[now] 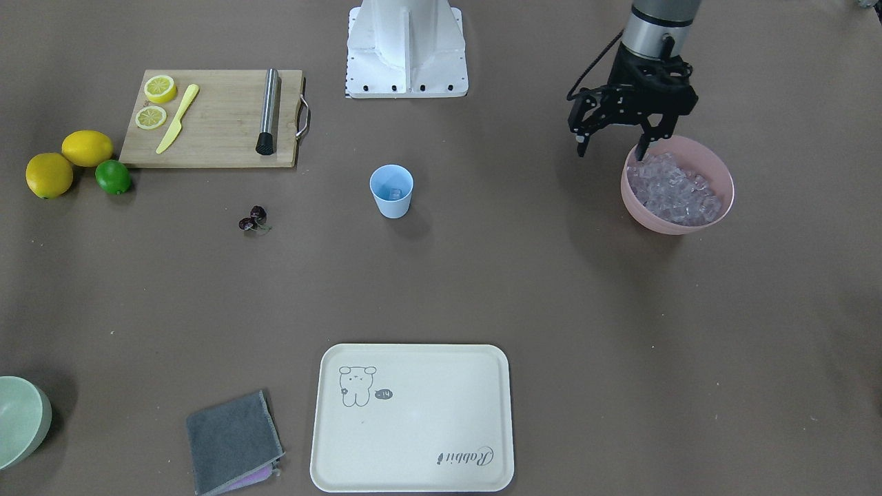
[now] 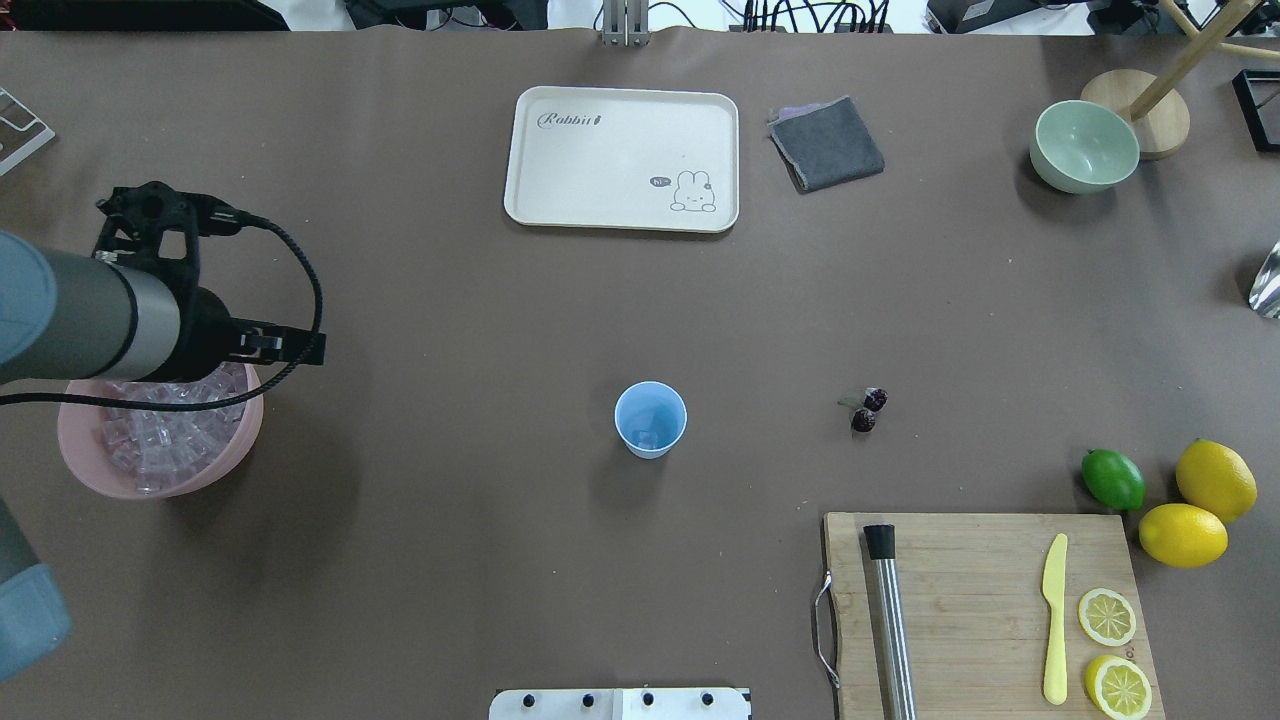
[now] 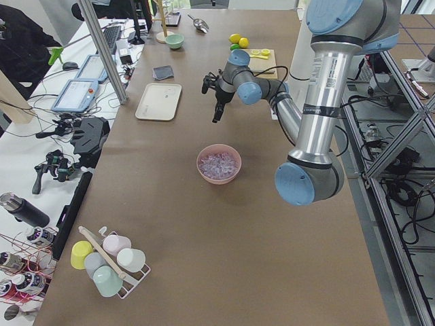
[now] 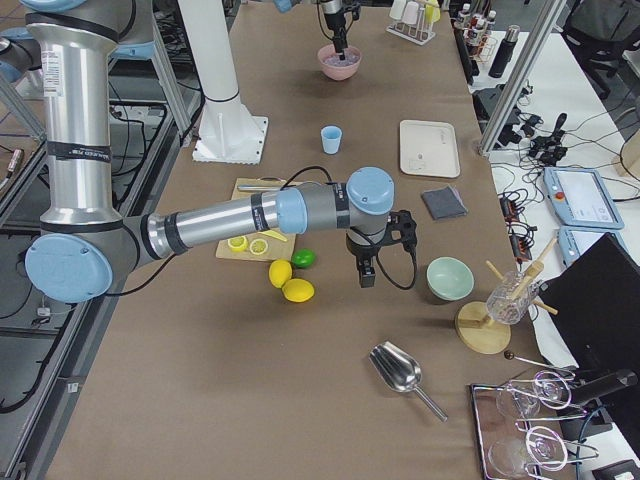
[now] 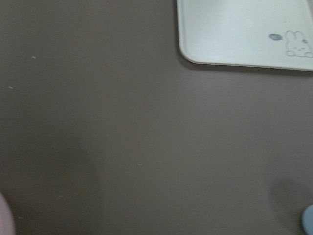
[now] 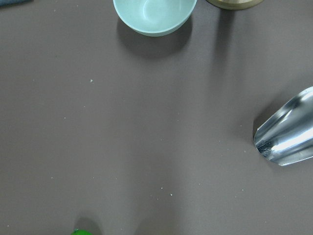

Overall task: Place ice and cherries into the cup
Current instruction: 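Move the left gripper back over the pink ice bowl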

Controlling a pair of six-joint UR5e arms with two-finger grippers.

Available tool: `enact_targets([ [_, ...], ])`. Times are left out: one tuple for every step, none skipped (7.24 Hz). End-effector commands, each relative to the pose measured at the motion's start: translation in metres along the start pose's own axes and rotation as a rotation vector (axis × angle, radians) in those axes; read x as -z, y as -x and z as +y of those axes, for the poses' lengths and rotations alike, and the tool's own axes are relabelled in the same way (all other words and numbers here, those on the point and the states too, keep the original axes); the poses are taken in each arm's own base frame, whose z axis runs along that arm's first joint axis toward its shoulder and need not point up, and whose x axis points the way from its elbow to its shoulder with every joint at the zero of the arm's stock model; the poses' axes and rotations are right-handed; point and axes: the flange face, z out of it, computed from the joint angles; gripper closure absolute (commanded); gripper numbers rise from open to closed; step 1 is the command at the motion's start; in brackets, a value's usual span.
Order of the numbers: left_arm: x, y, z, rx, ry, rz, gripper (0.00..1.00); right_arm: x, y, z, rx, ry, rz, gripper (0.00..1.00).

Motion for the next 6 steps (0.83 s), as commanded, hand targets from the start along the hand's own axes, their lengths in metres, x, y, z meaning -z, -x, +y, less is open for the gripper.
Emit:
enact_targets([
  [-0.011, 0.056, 0.0, 0.035, 0.084, -0.02, 0.03, -0.001, 0.004, -0.002, 0.008, 0.001, -0.001, 0.0],
  [-0.014, 0.079, 0.005, 0.012, 0.092, -0.029, 0.03, -0.001, 0.004, -0.002, 0.008, 0.001, -0.001, 0.0],
  [-0.023, 0.106, 0.002, -0.056, 0.072, -0.033, 0.03, -0.001, 0.003, -0.002, 0.007, 0.002, -0.001, 0.0],
  [-0.034, 0.127, -0.007, -0.116, 0.103, -0.02, 0.03, -0.001, 0.003, -0.002, 0.007, 0.002, -0.001, 0.0],
  [-0.038, 0.144, -0.016, -0.135, 0.127, -0.012, 0.03, -0.003, 0.004, -0.002, 0.007, 0.006, -0.001, 0.0],
  [-0.046, 0.145, -0.019, -0.141, 0.133, -0.017, 0.08, -0.004, 0.002, -0.002, 0.005, 0.008, 0.0, 0.0],
])
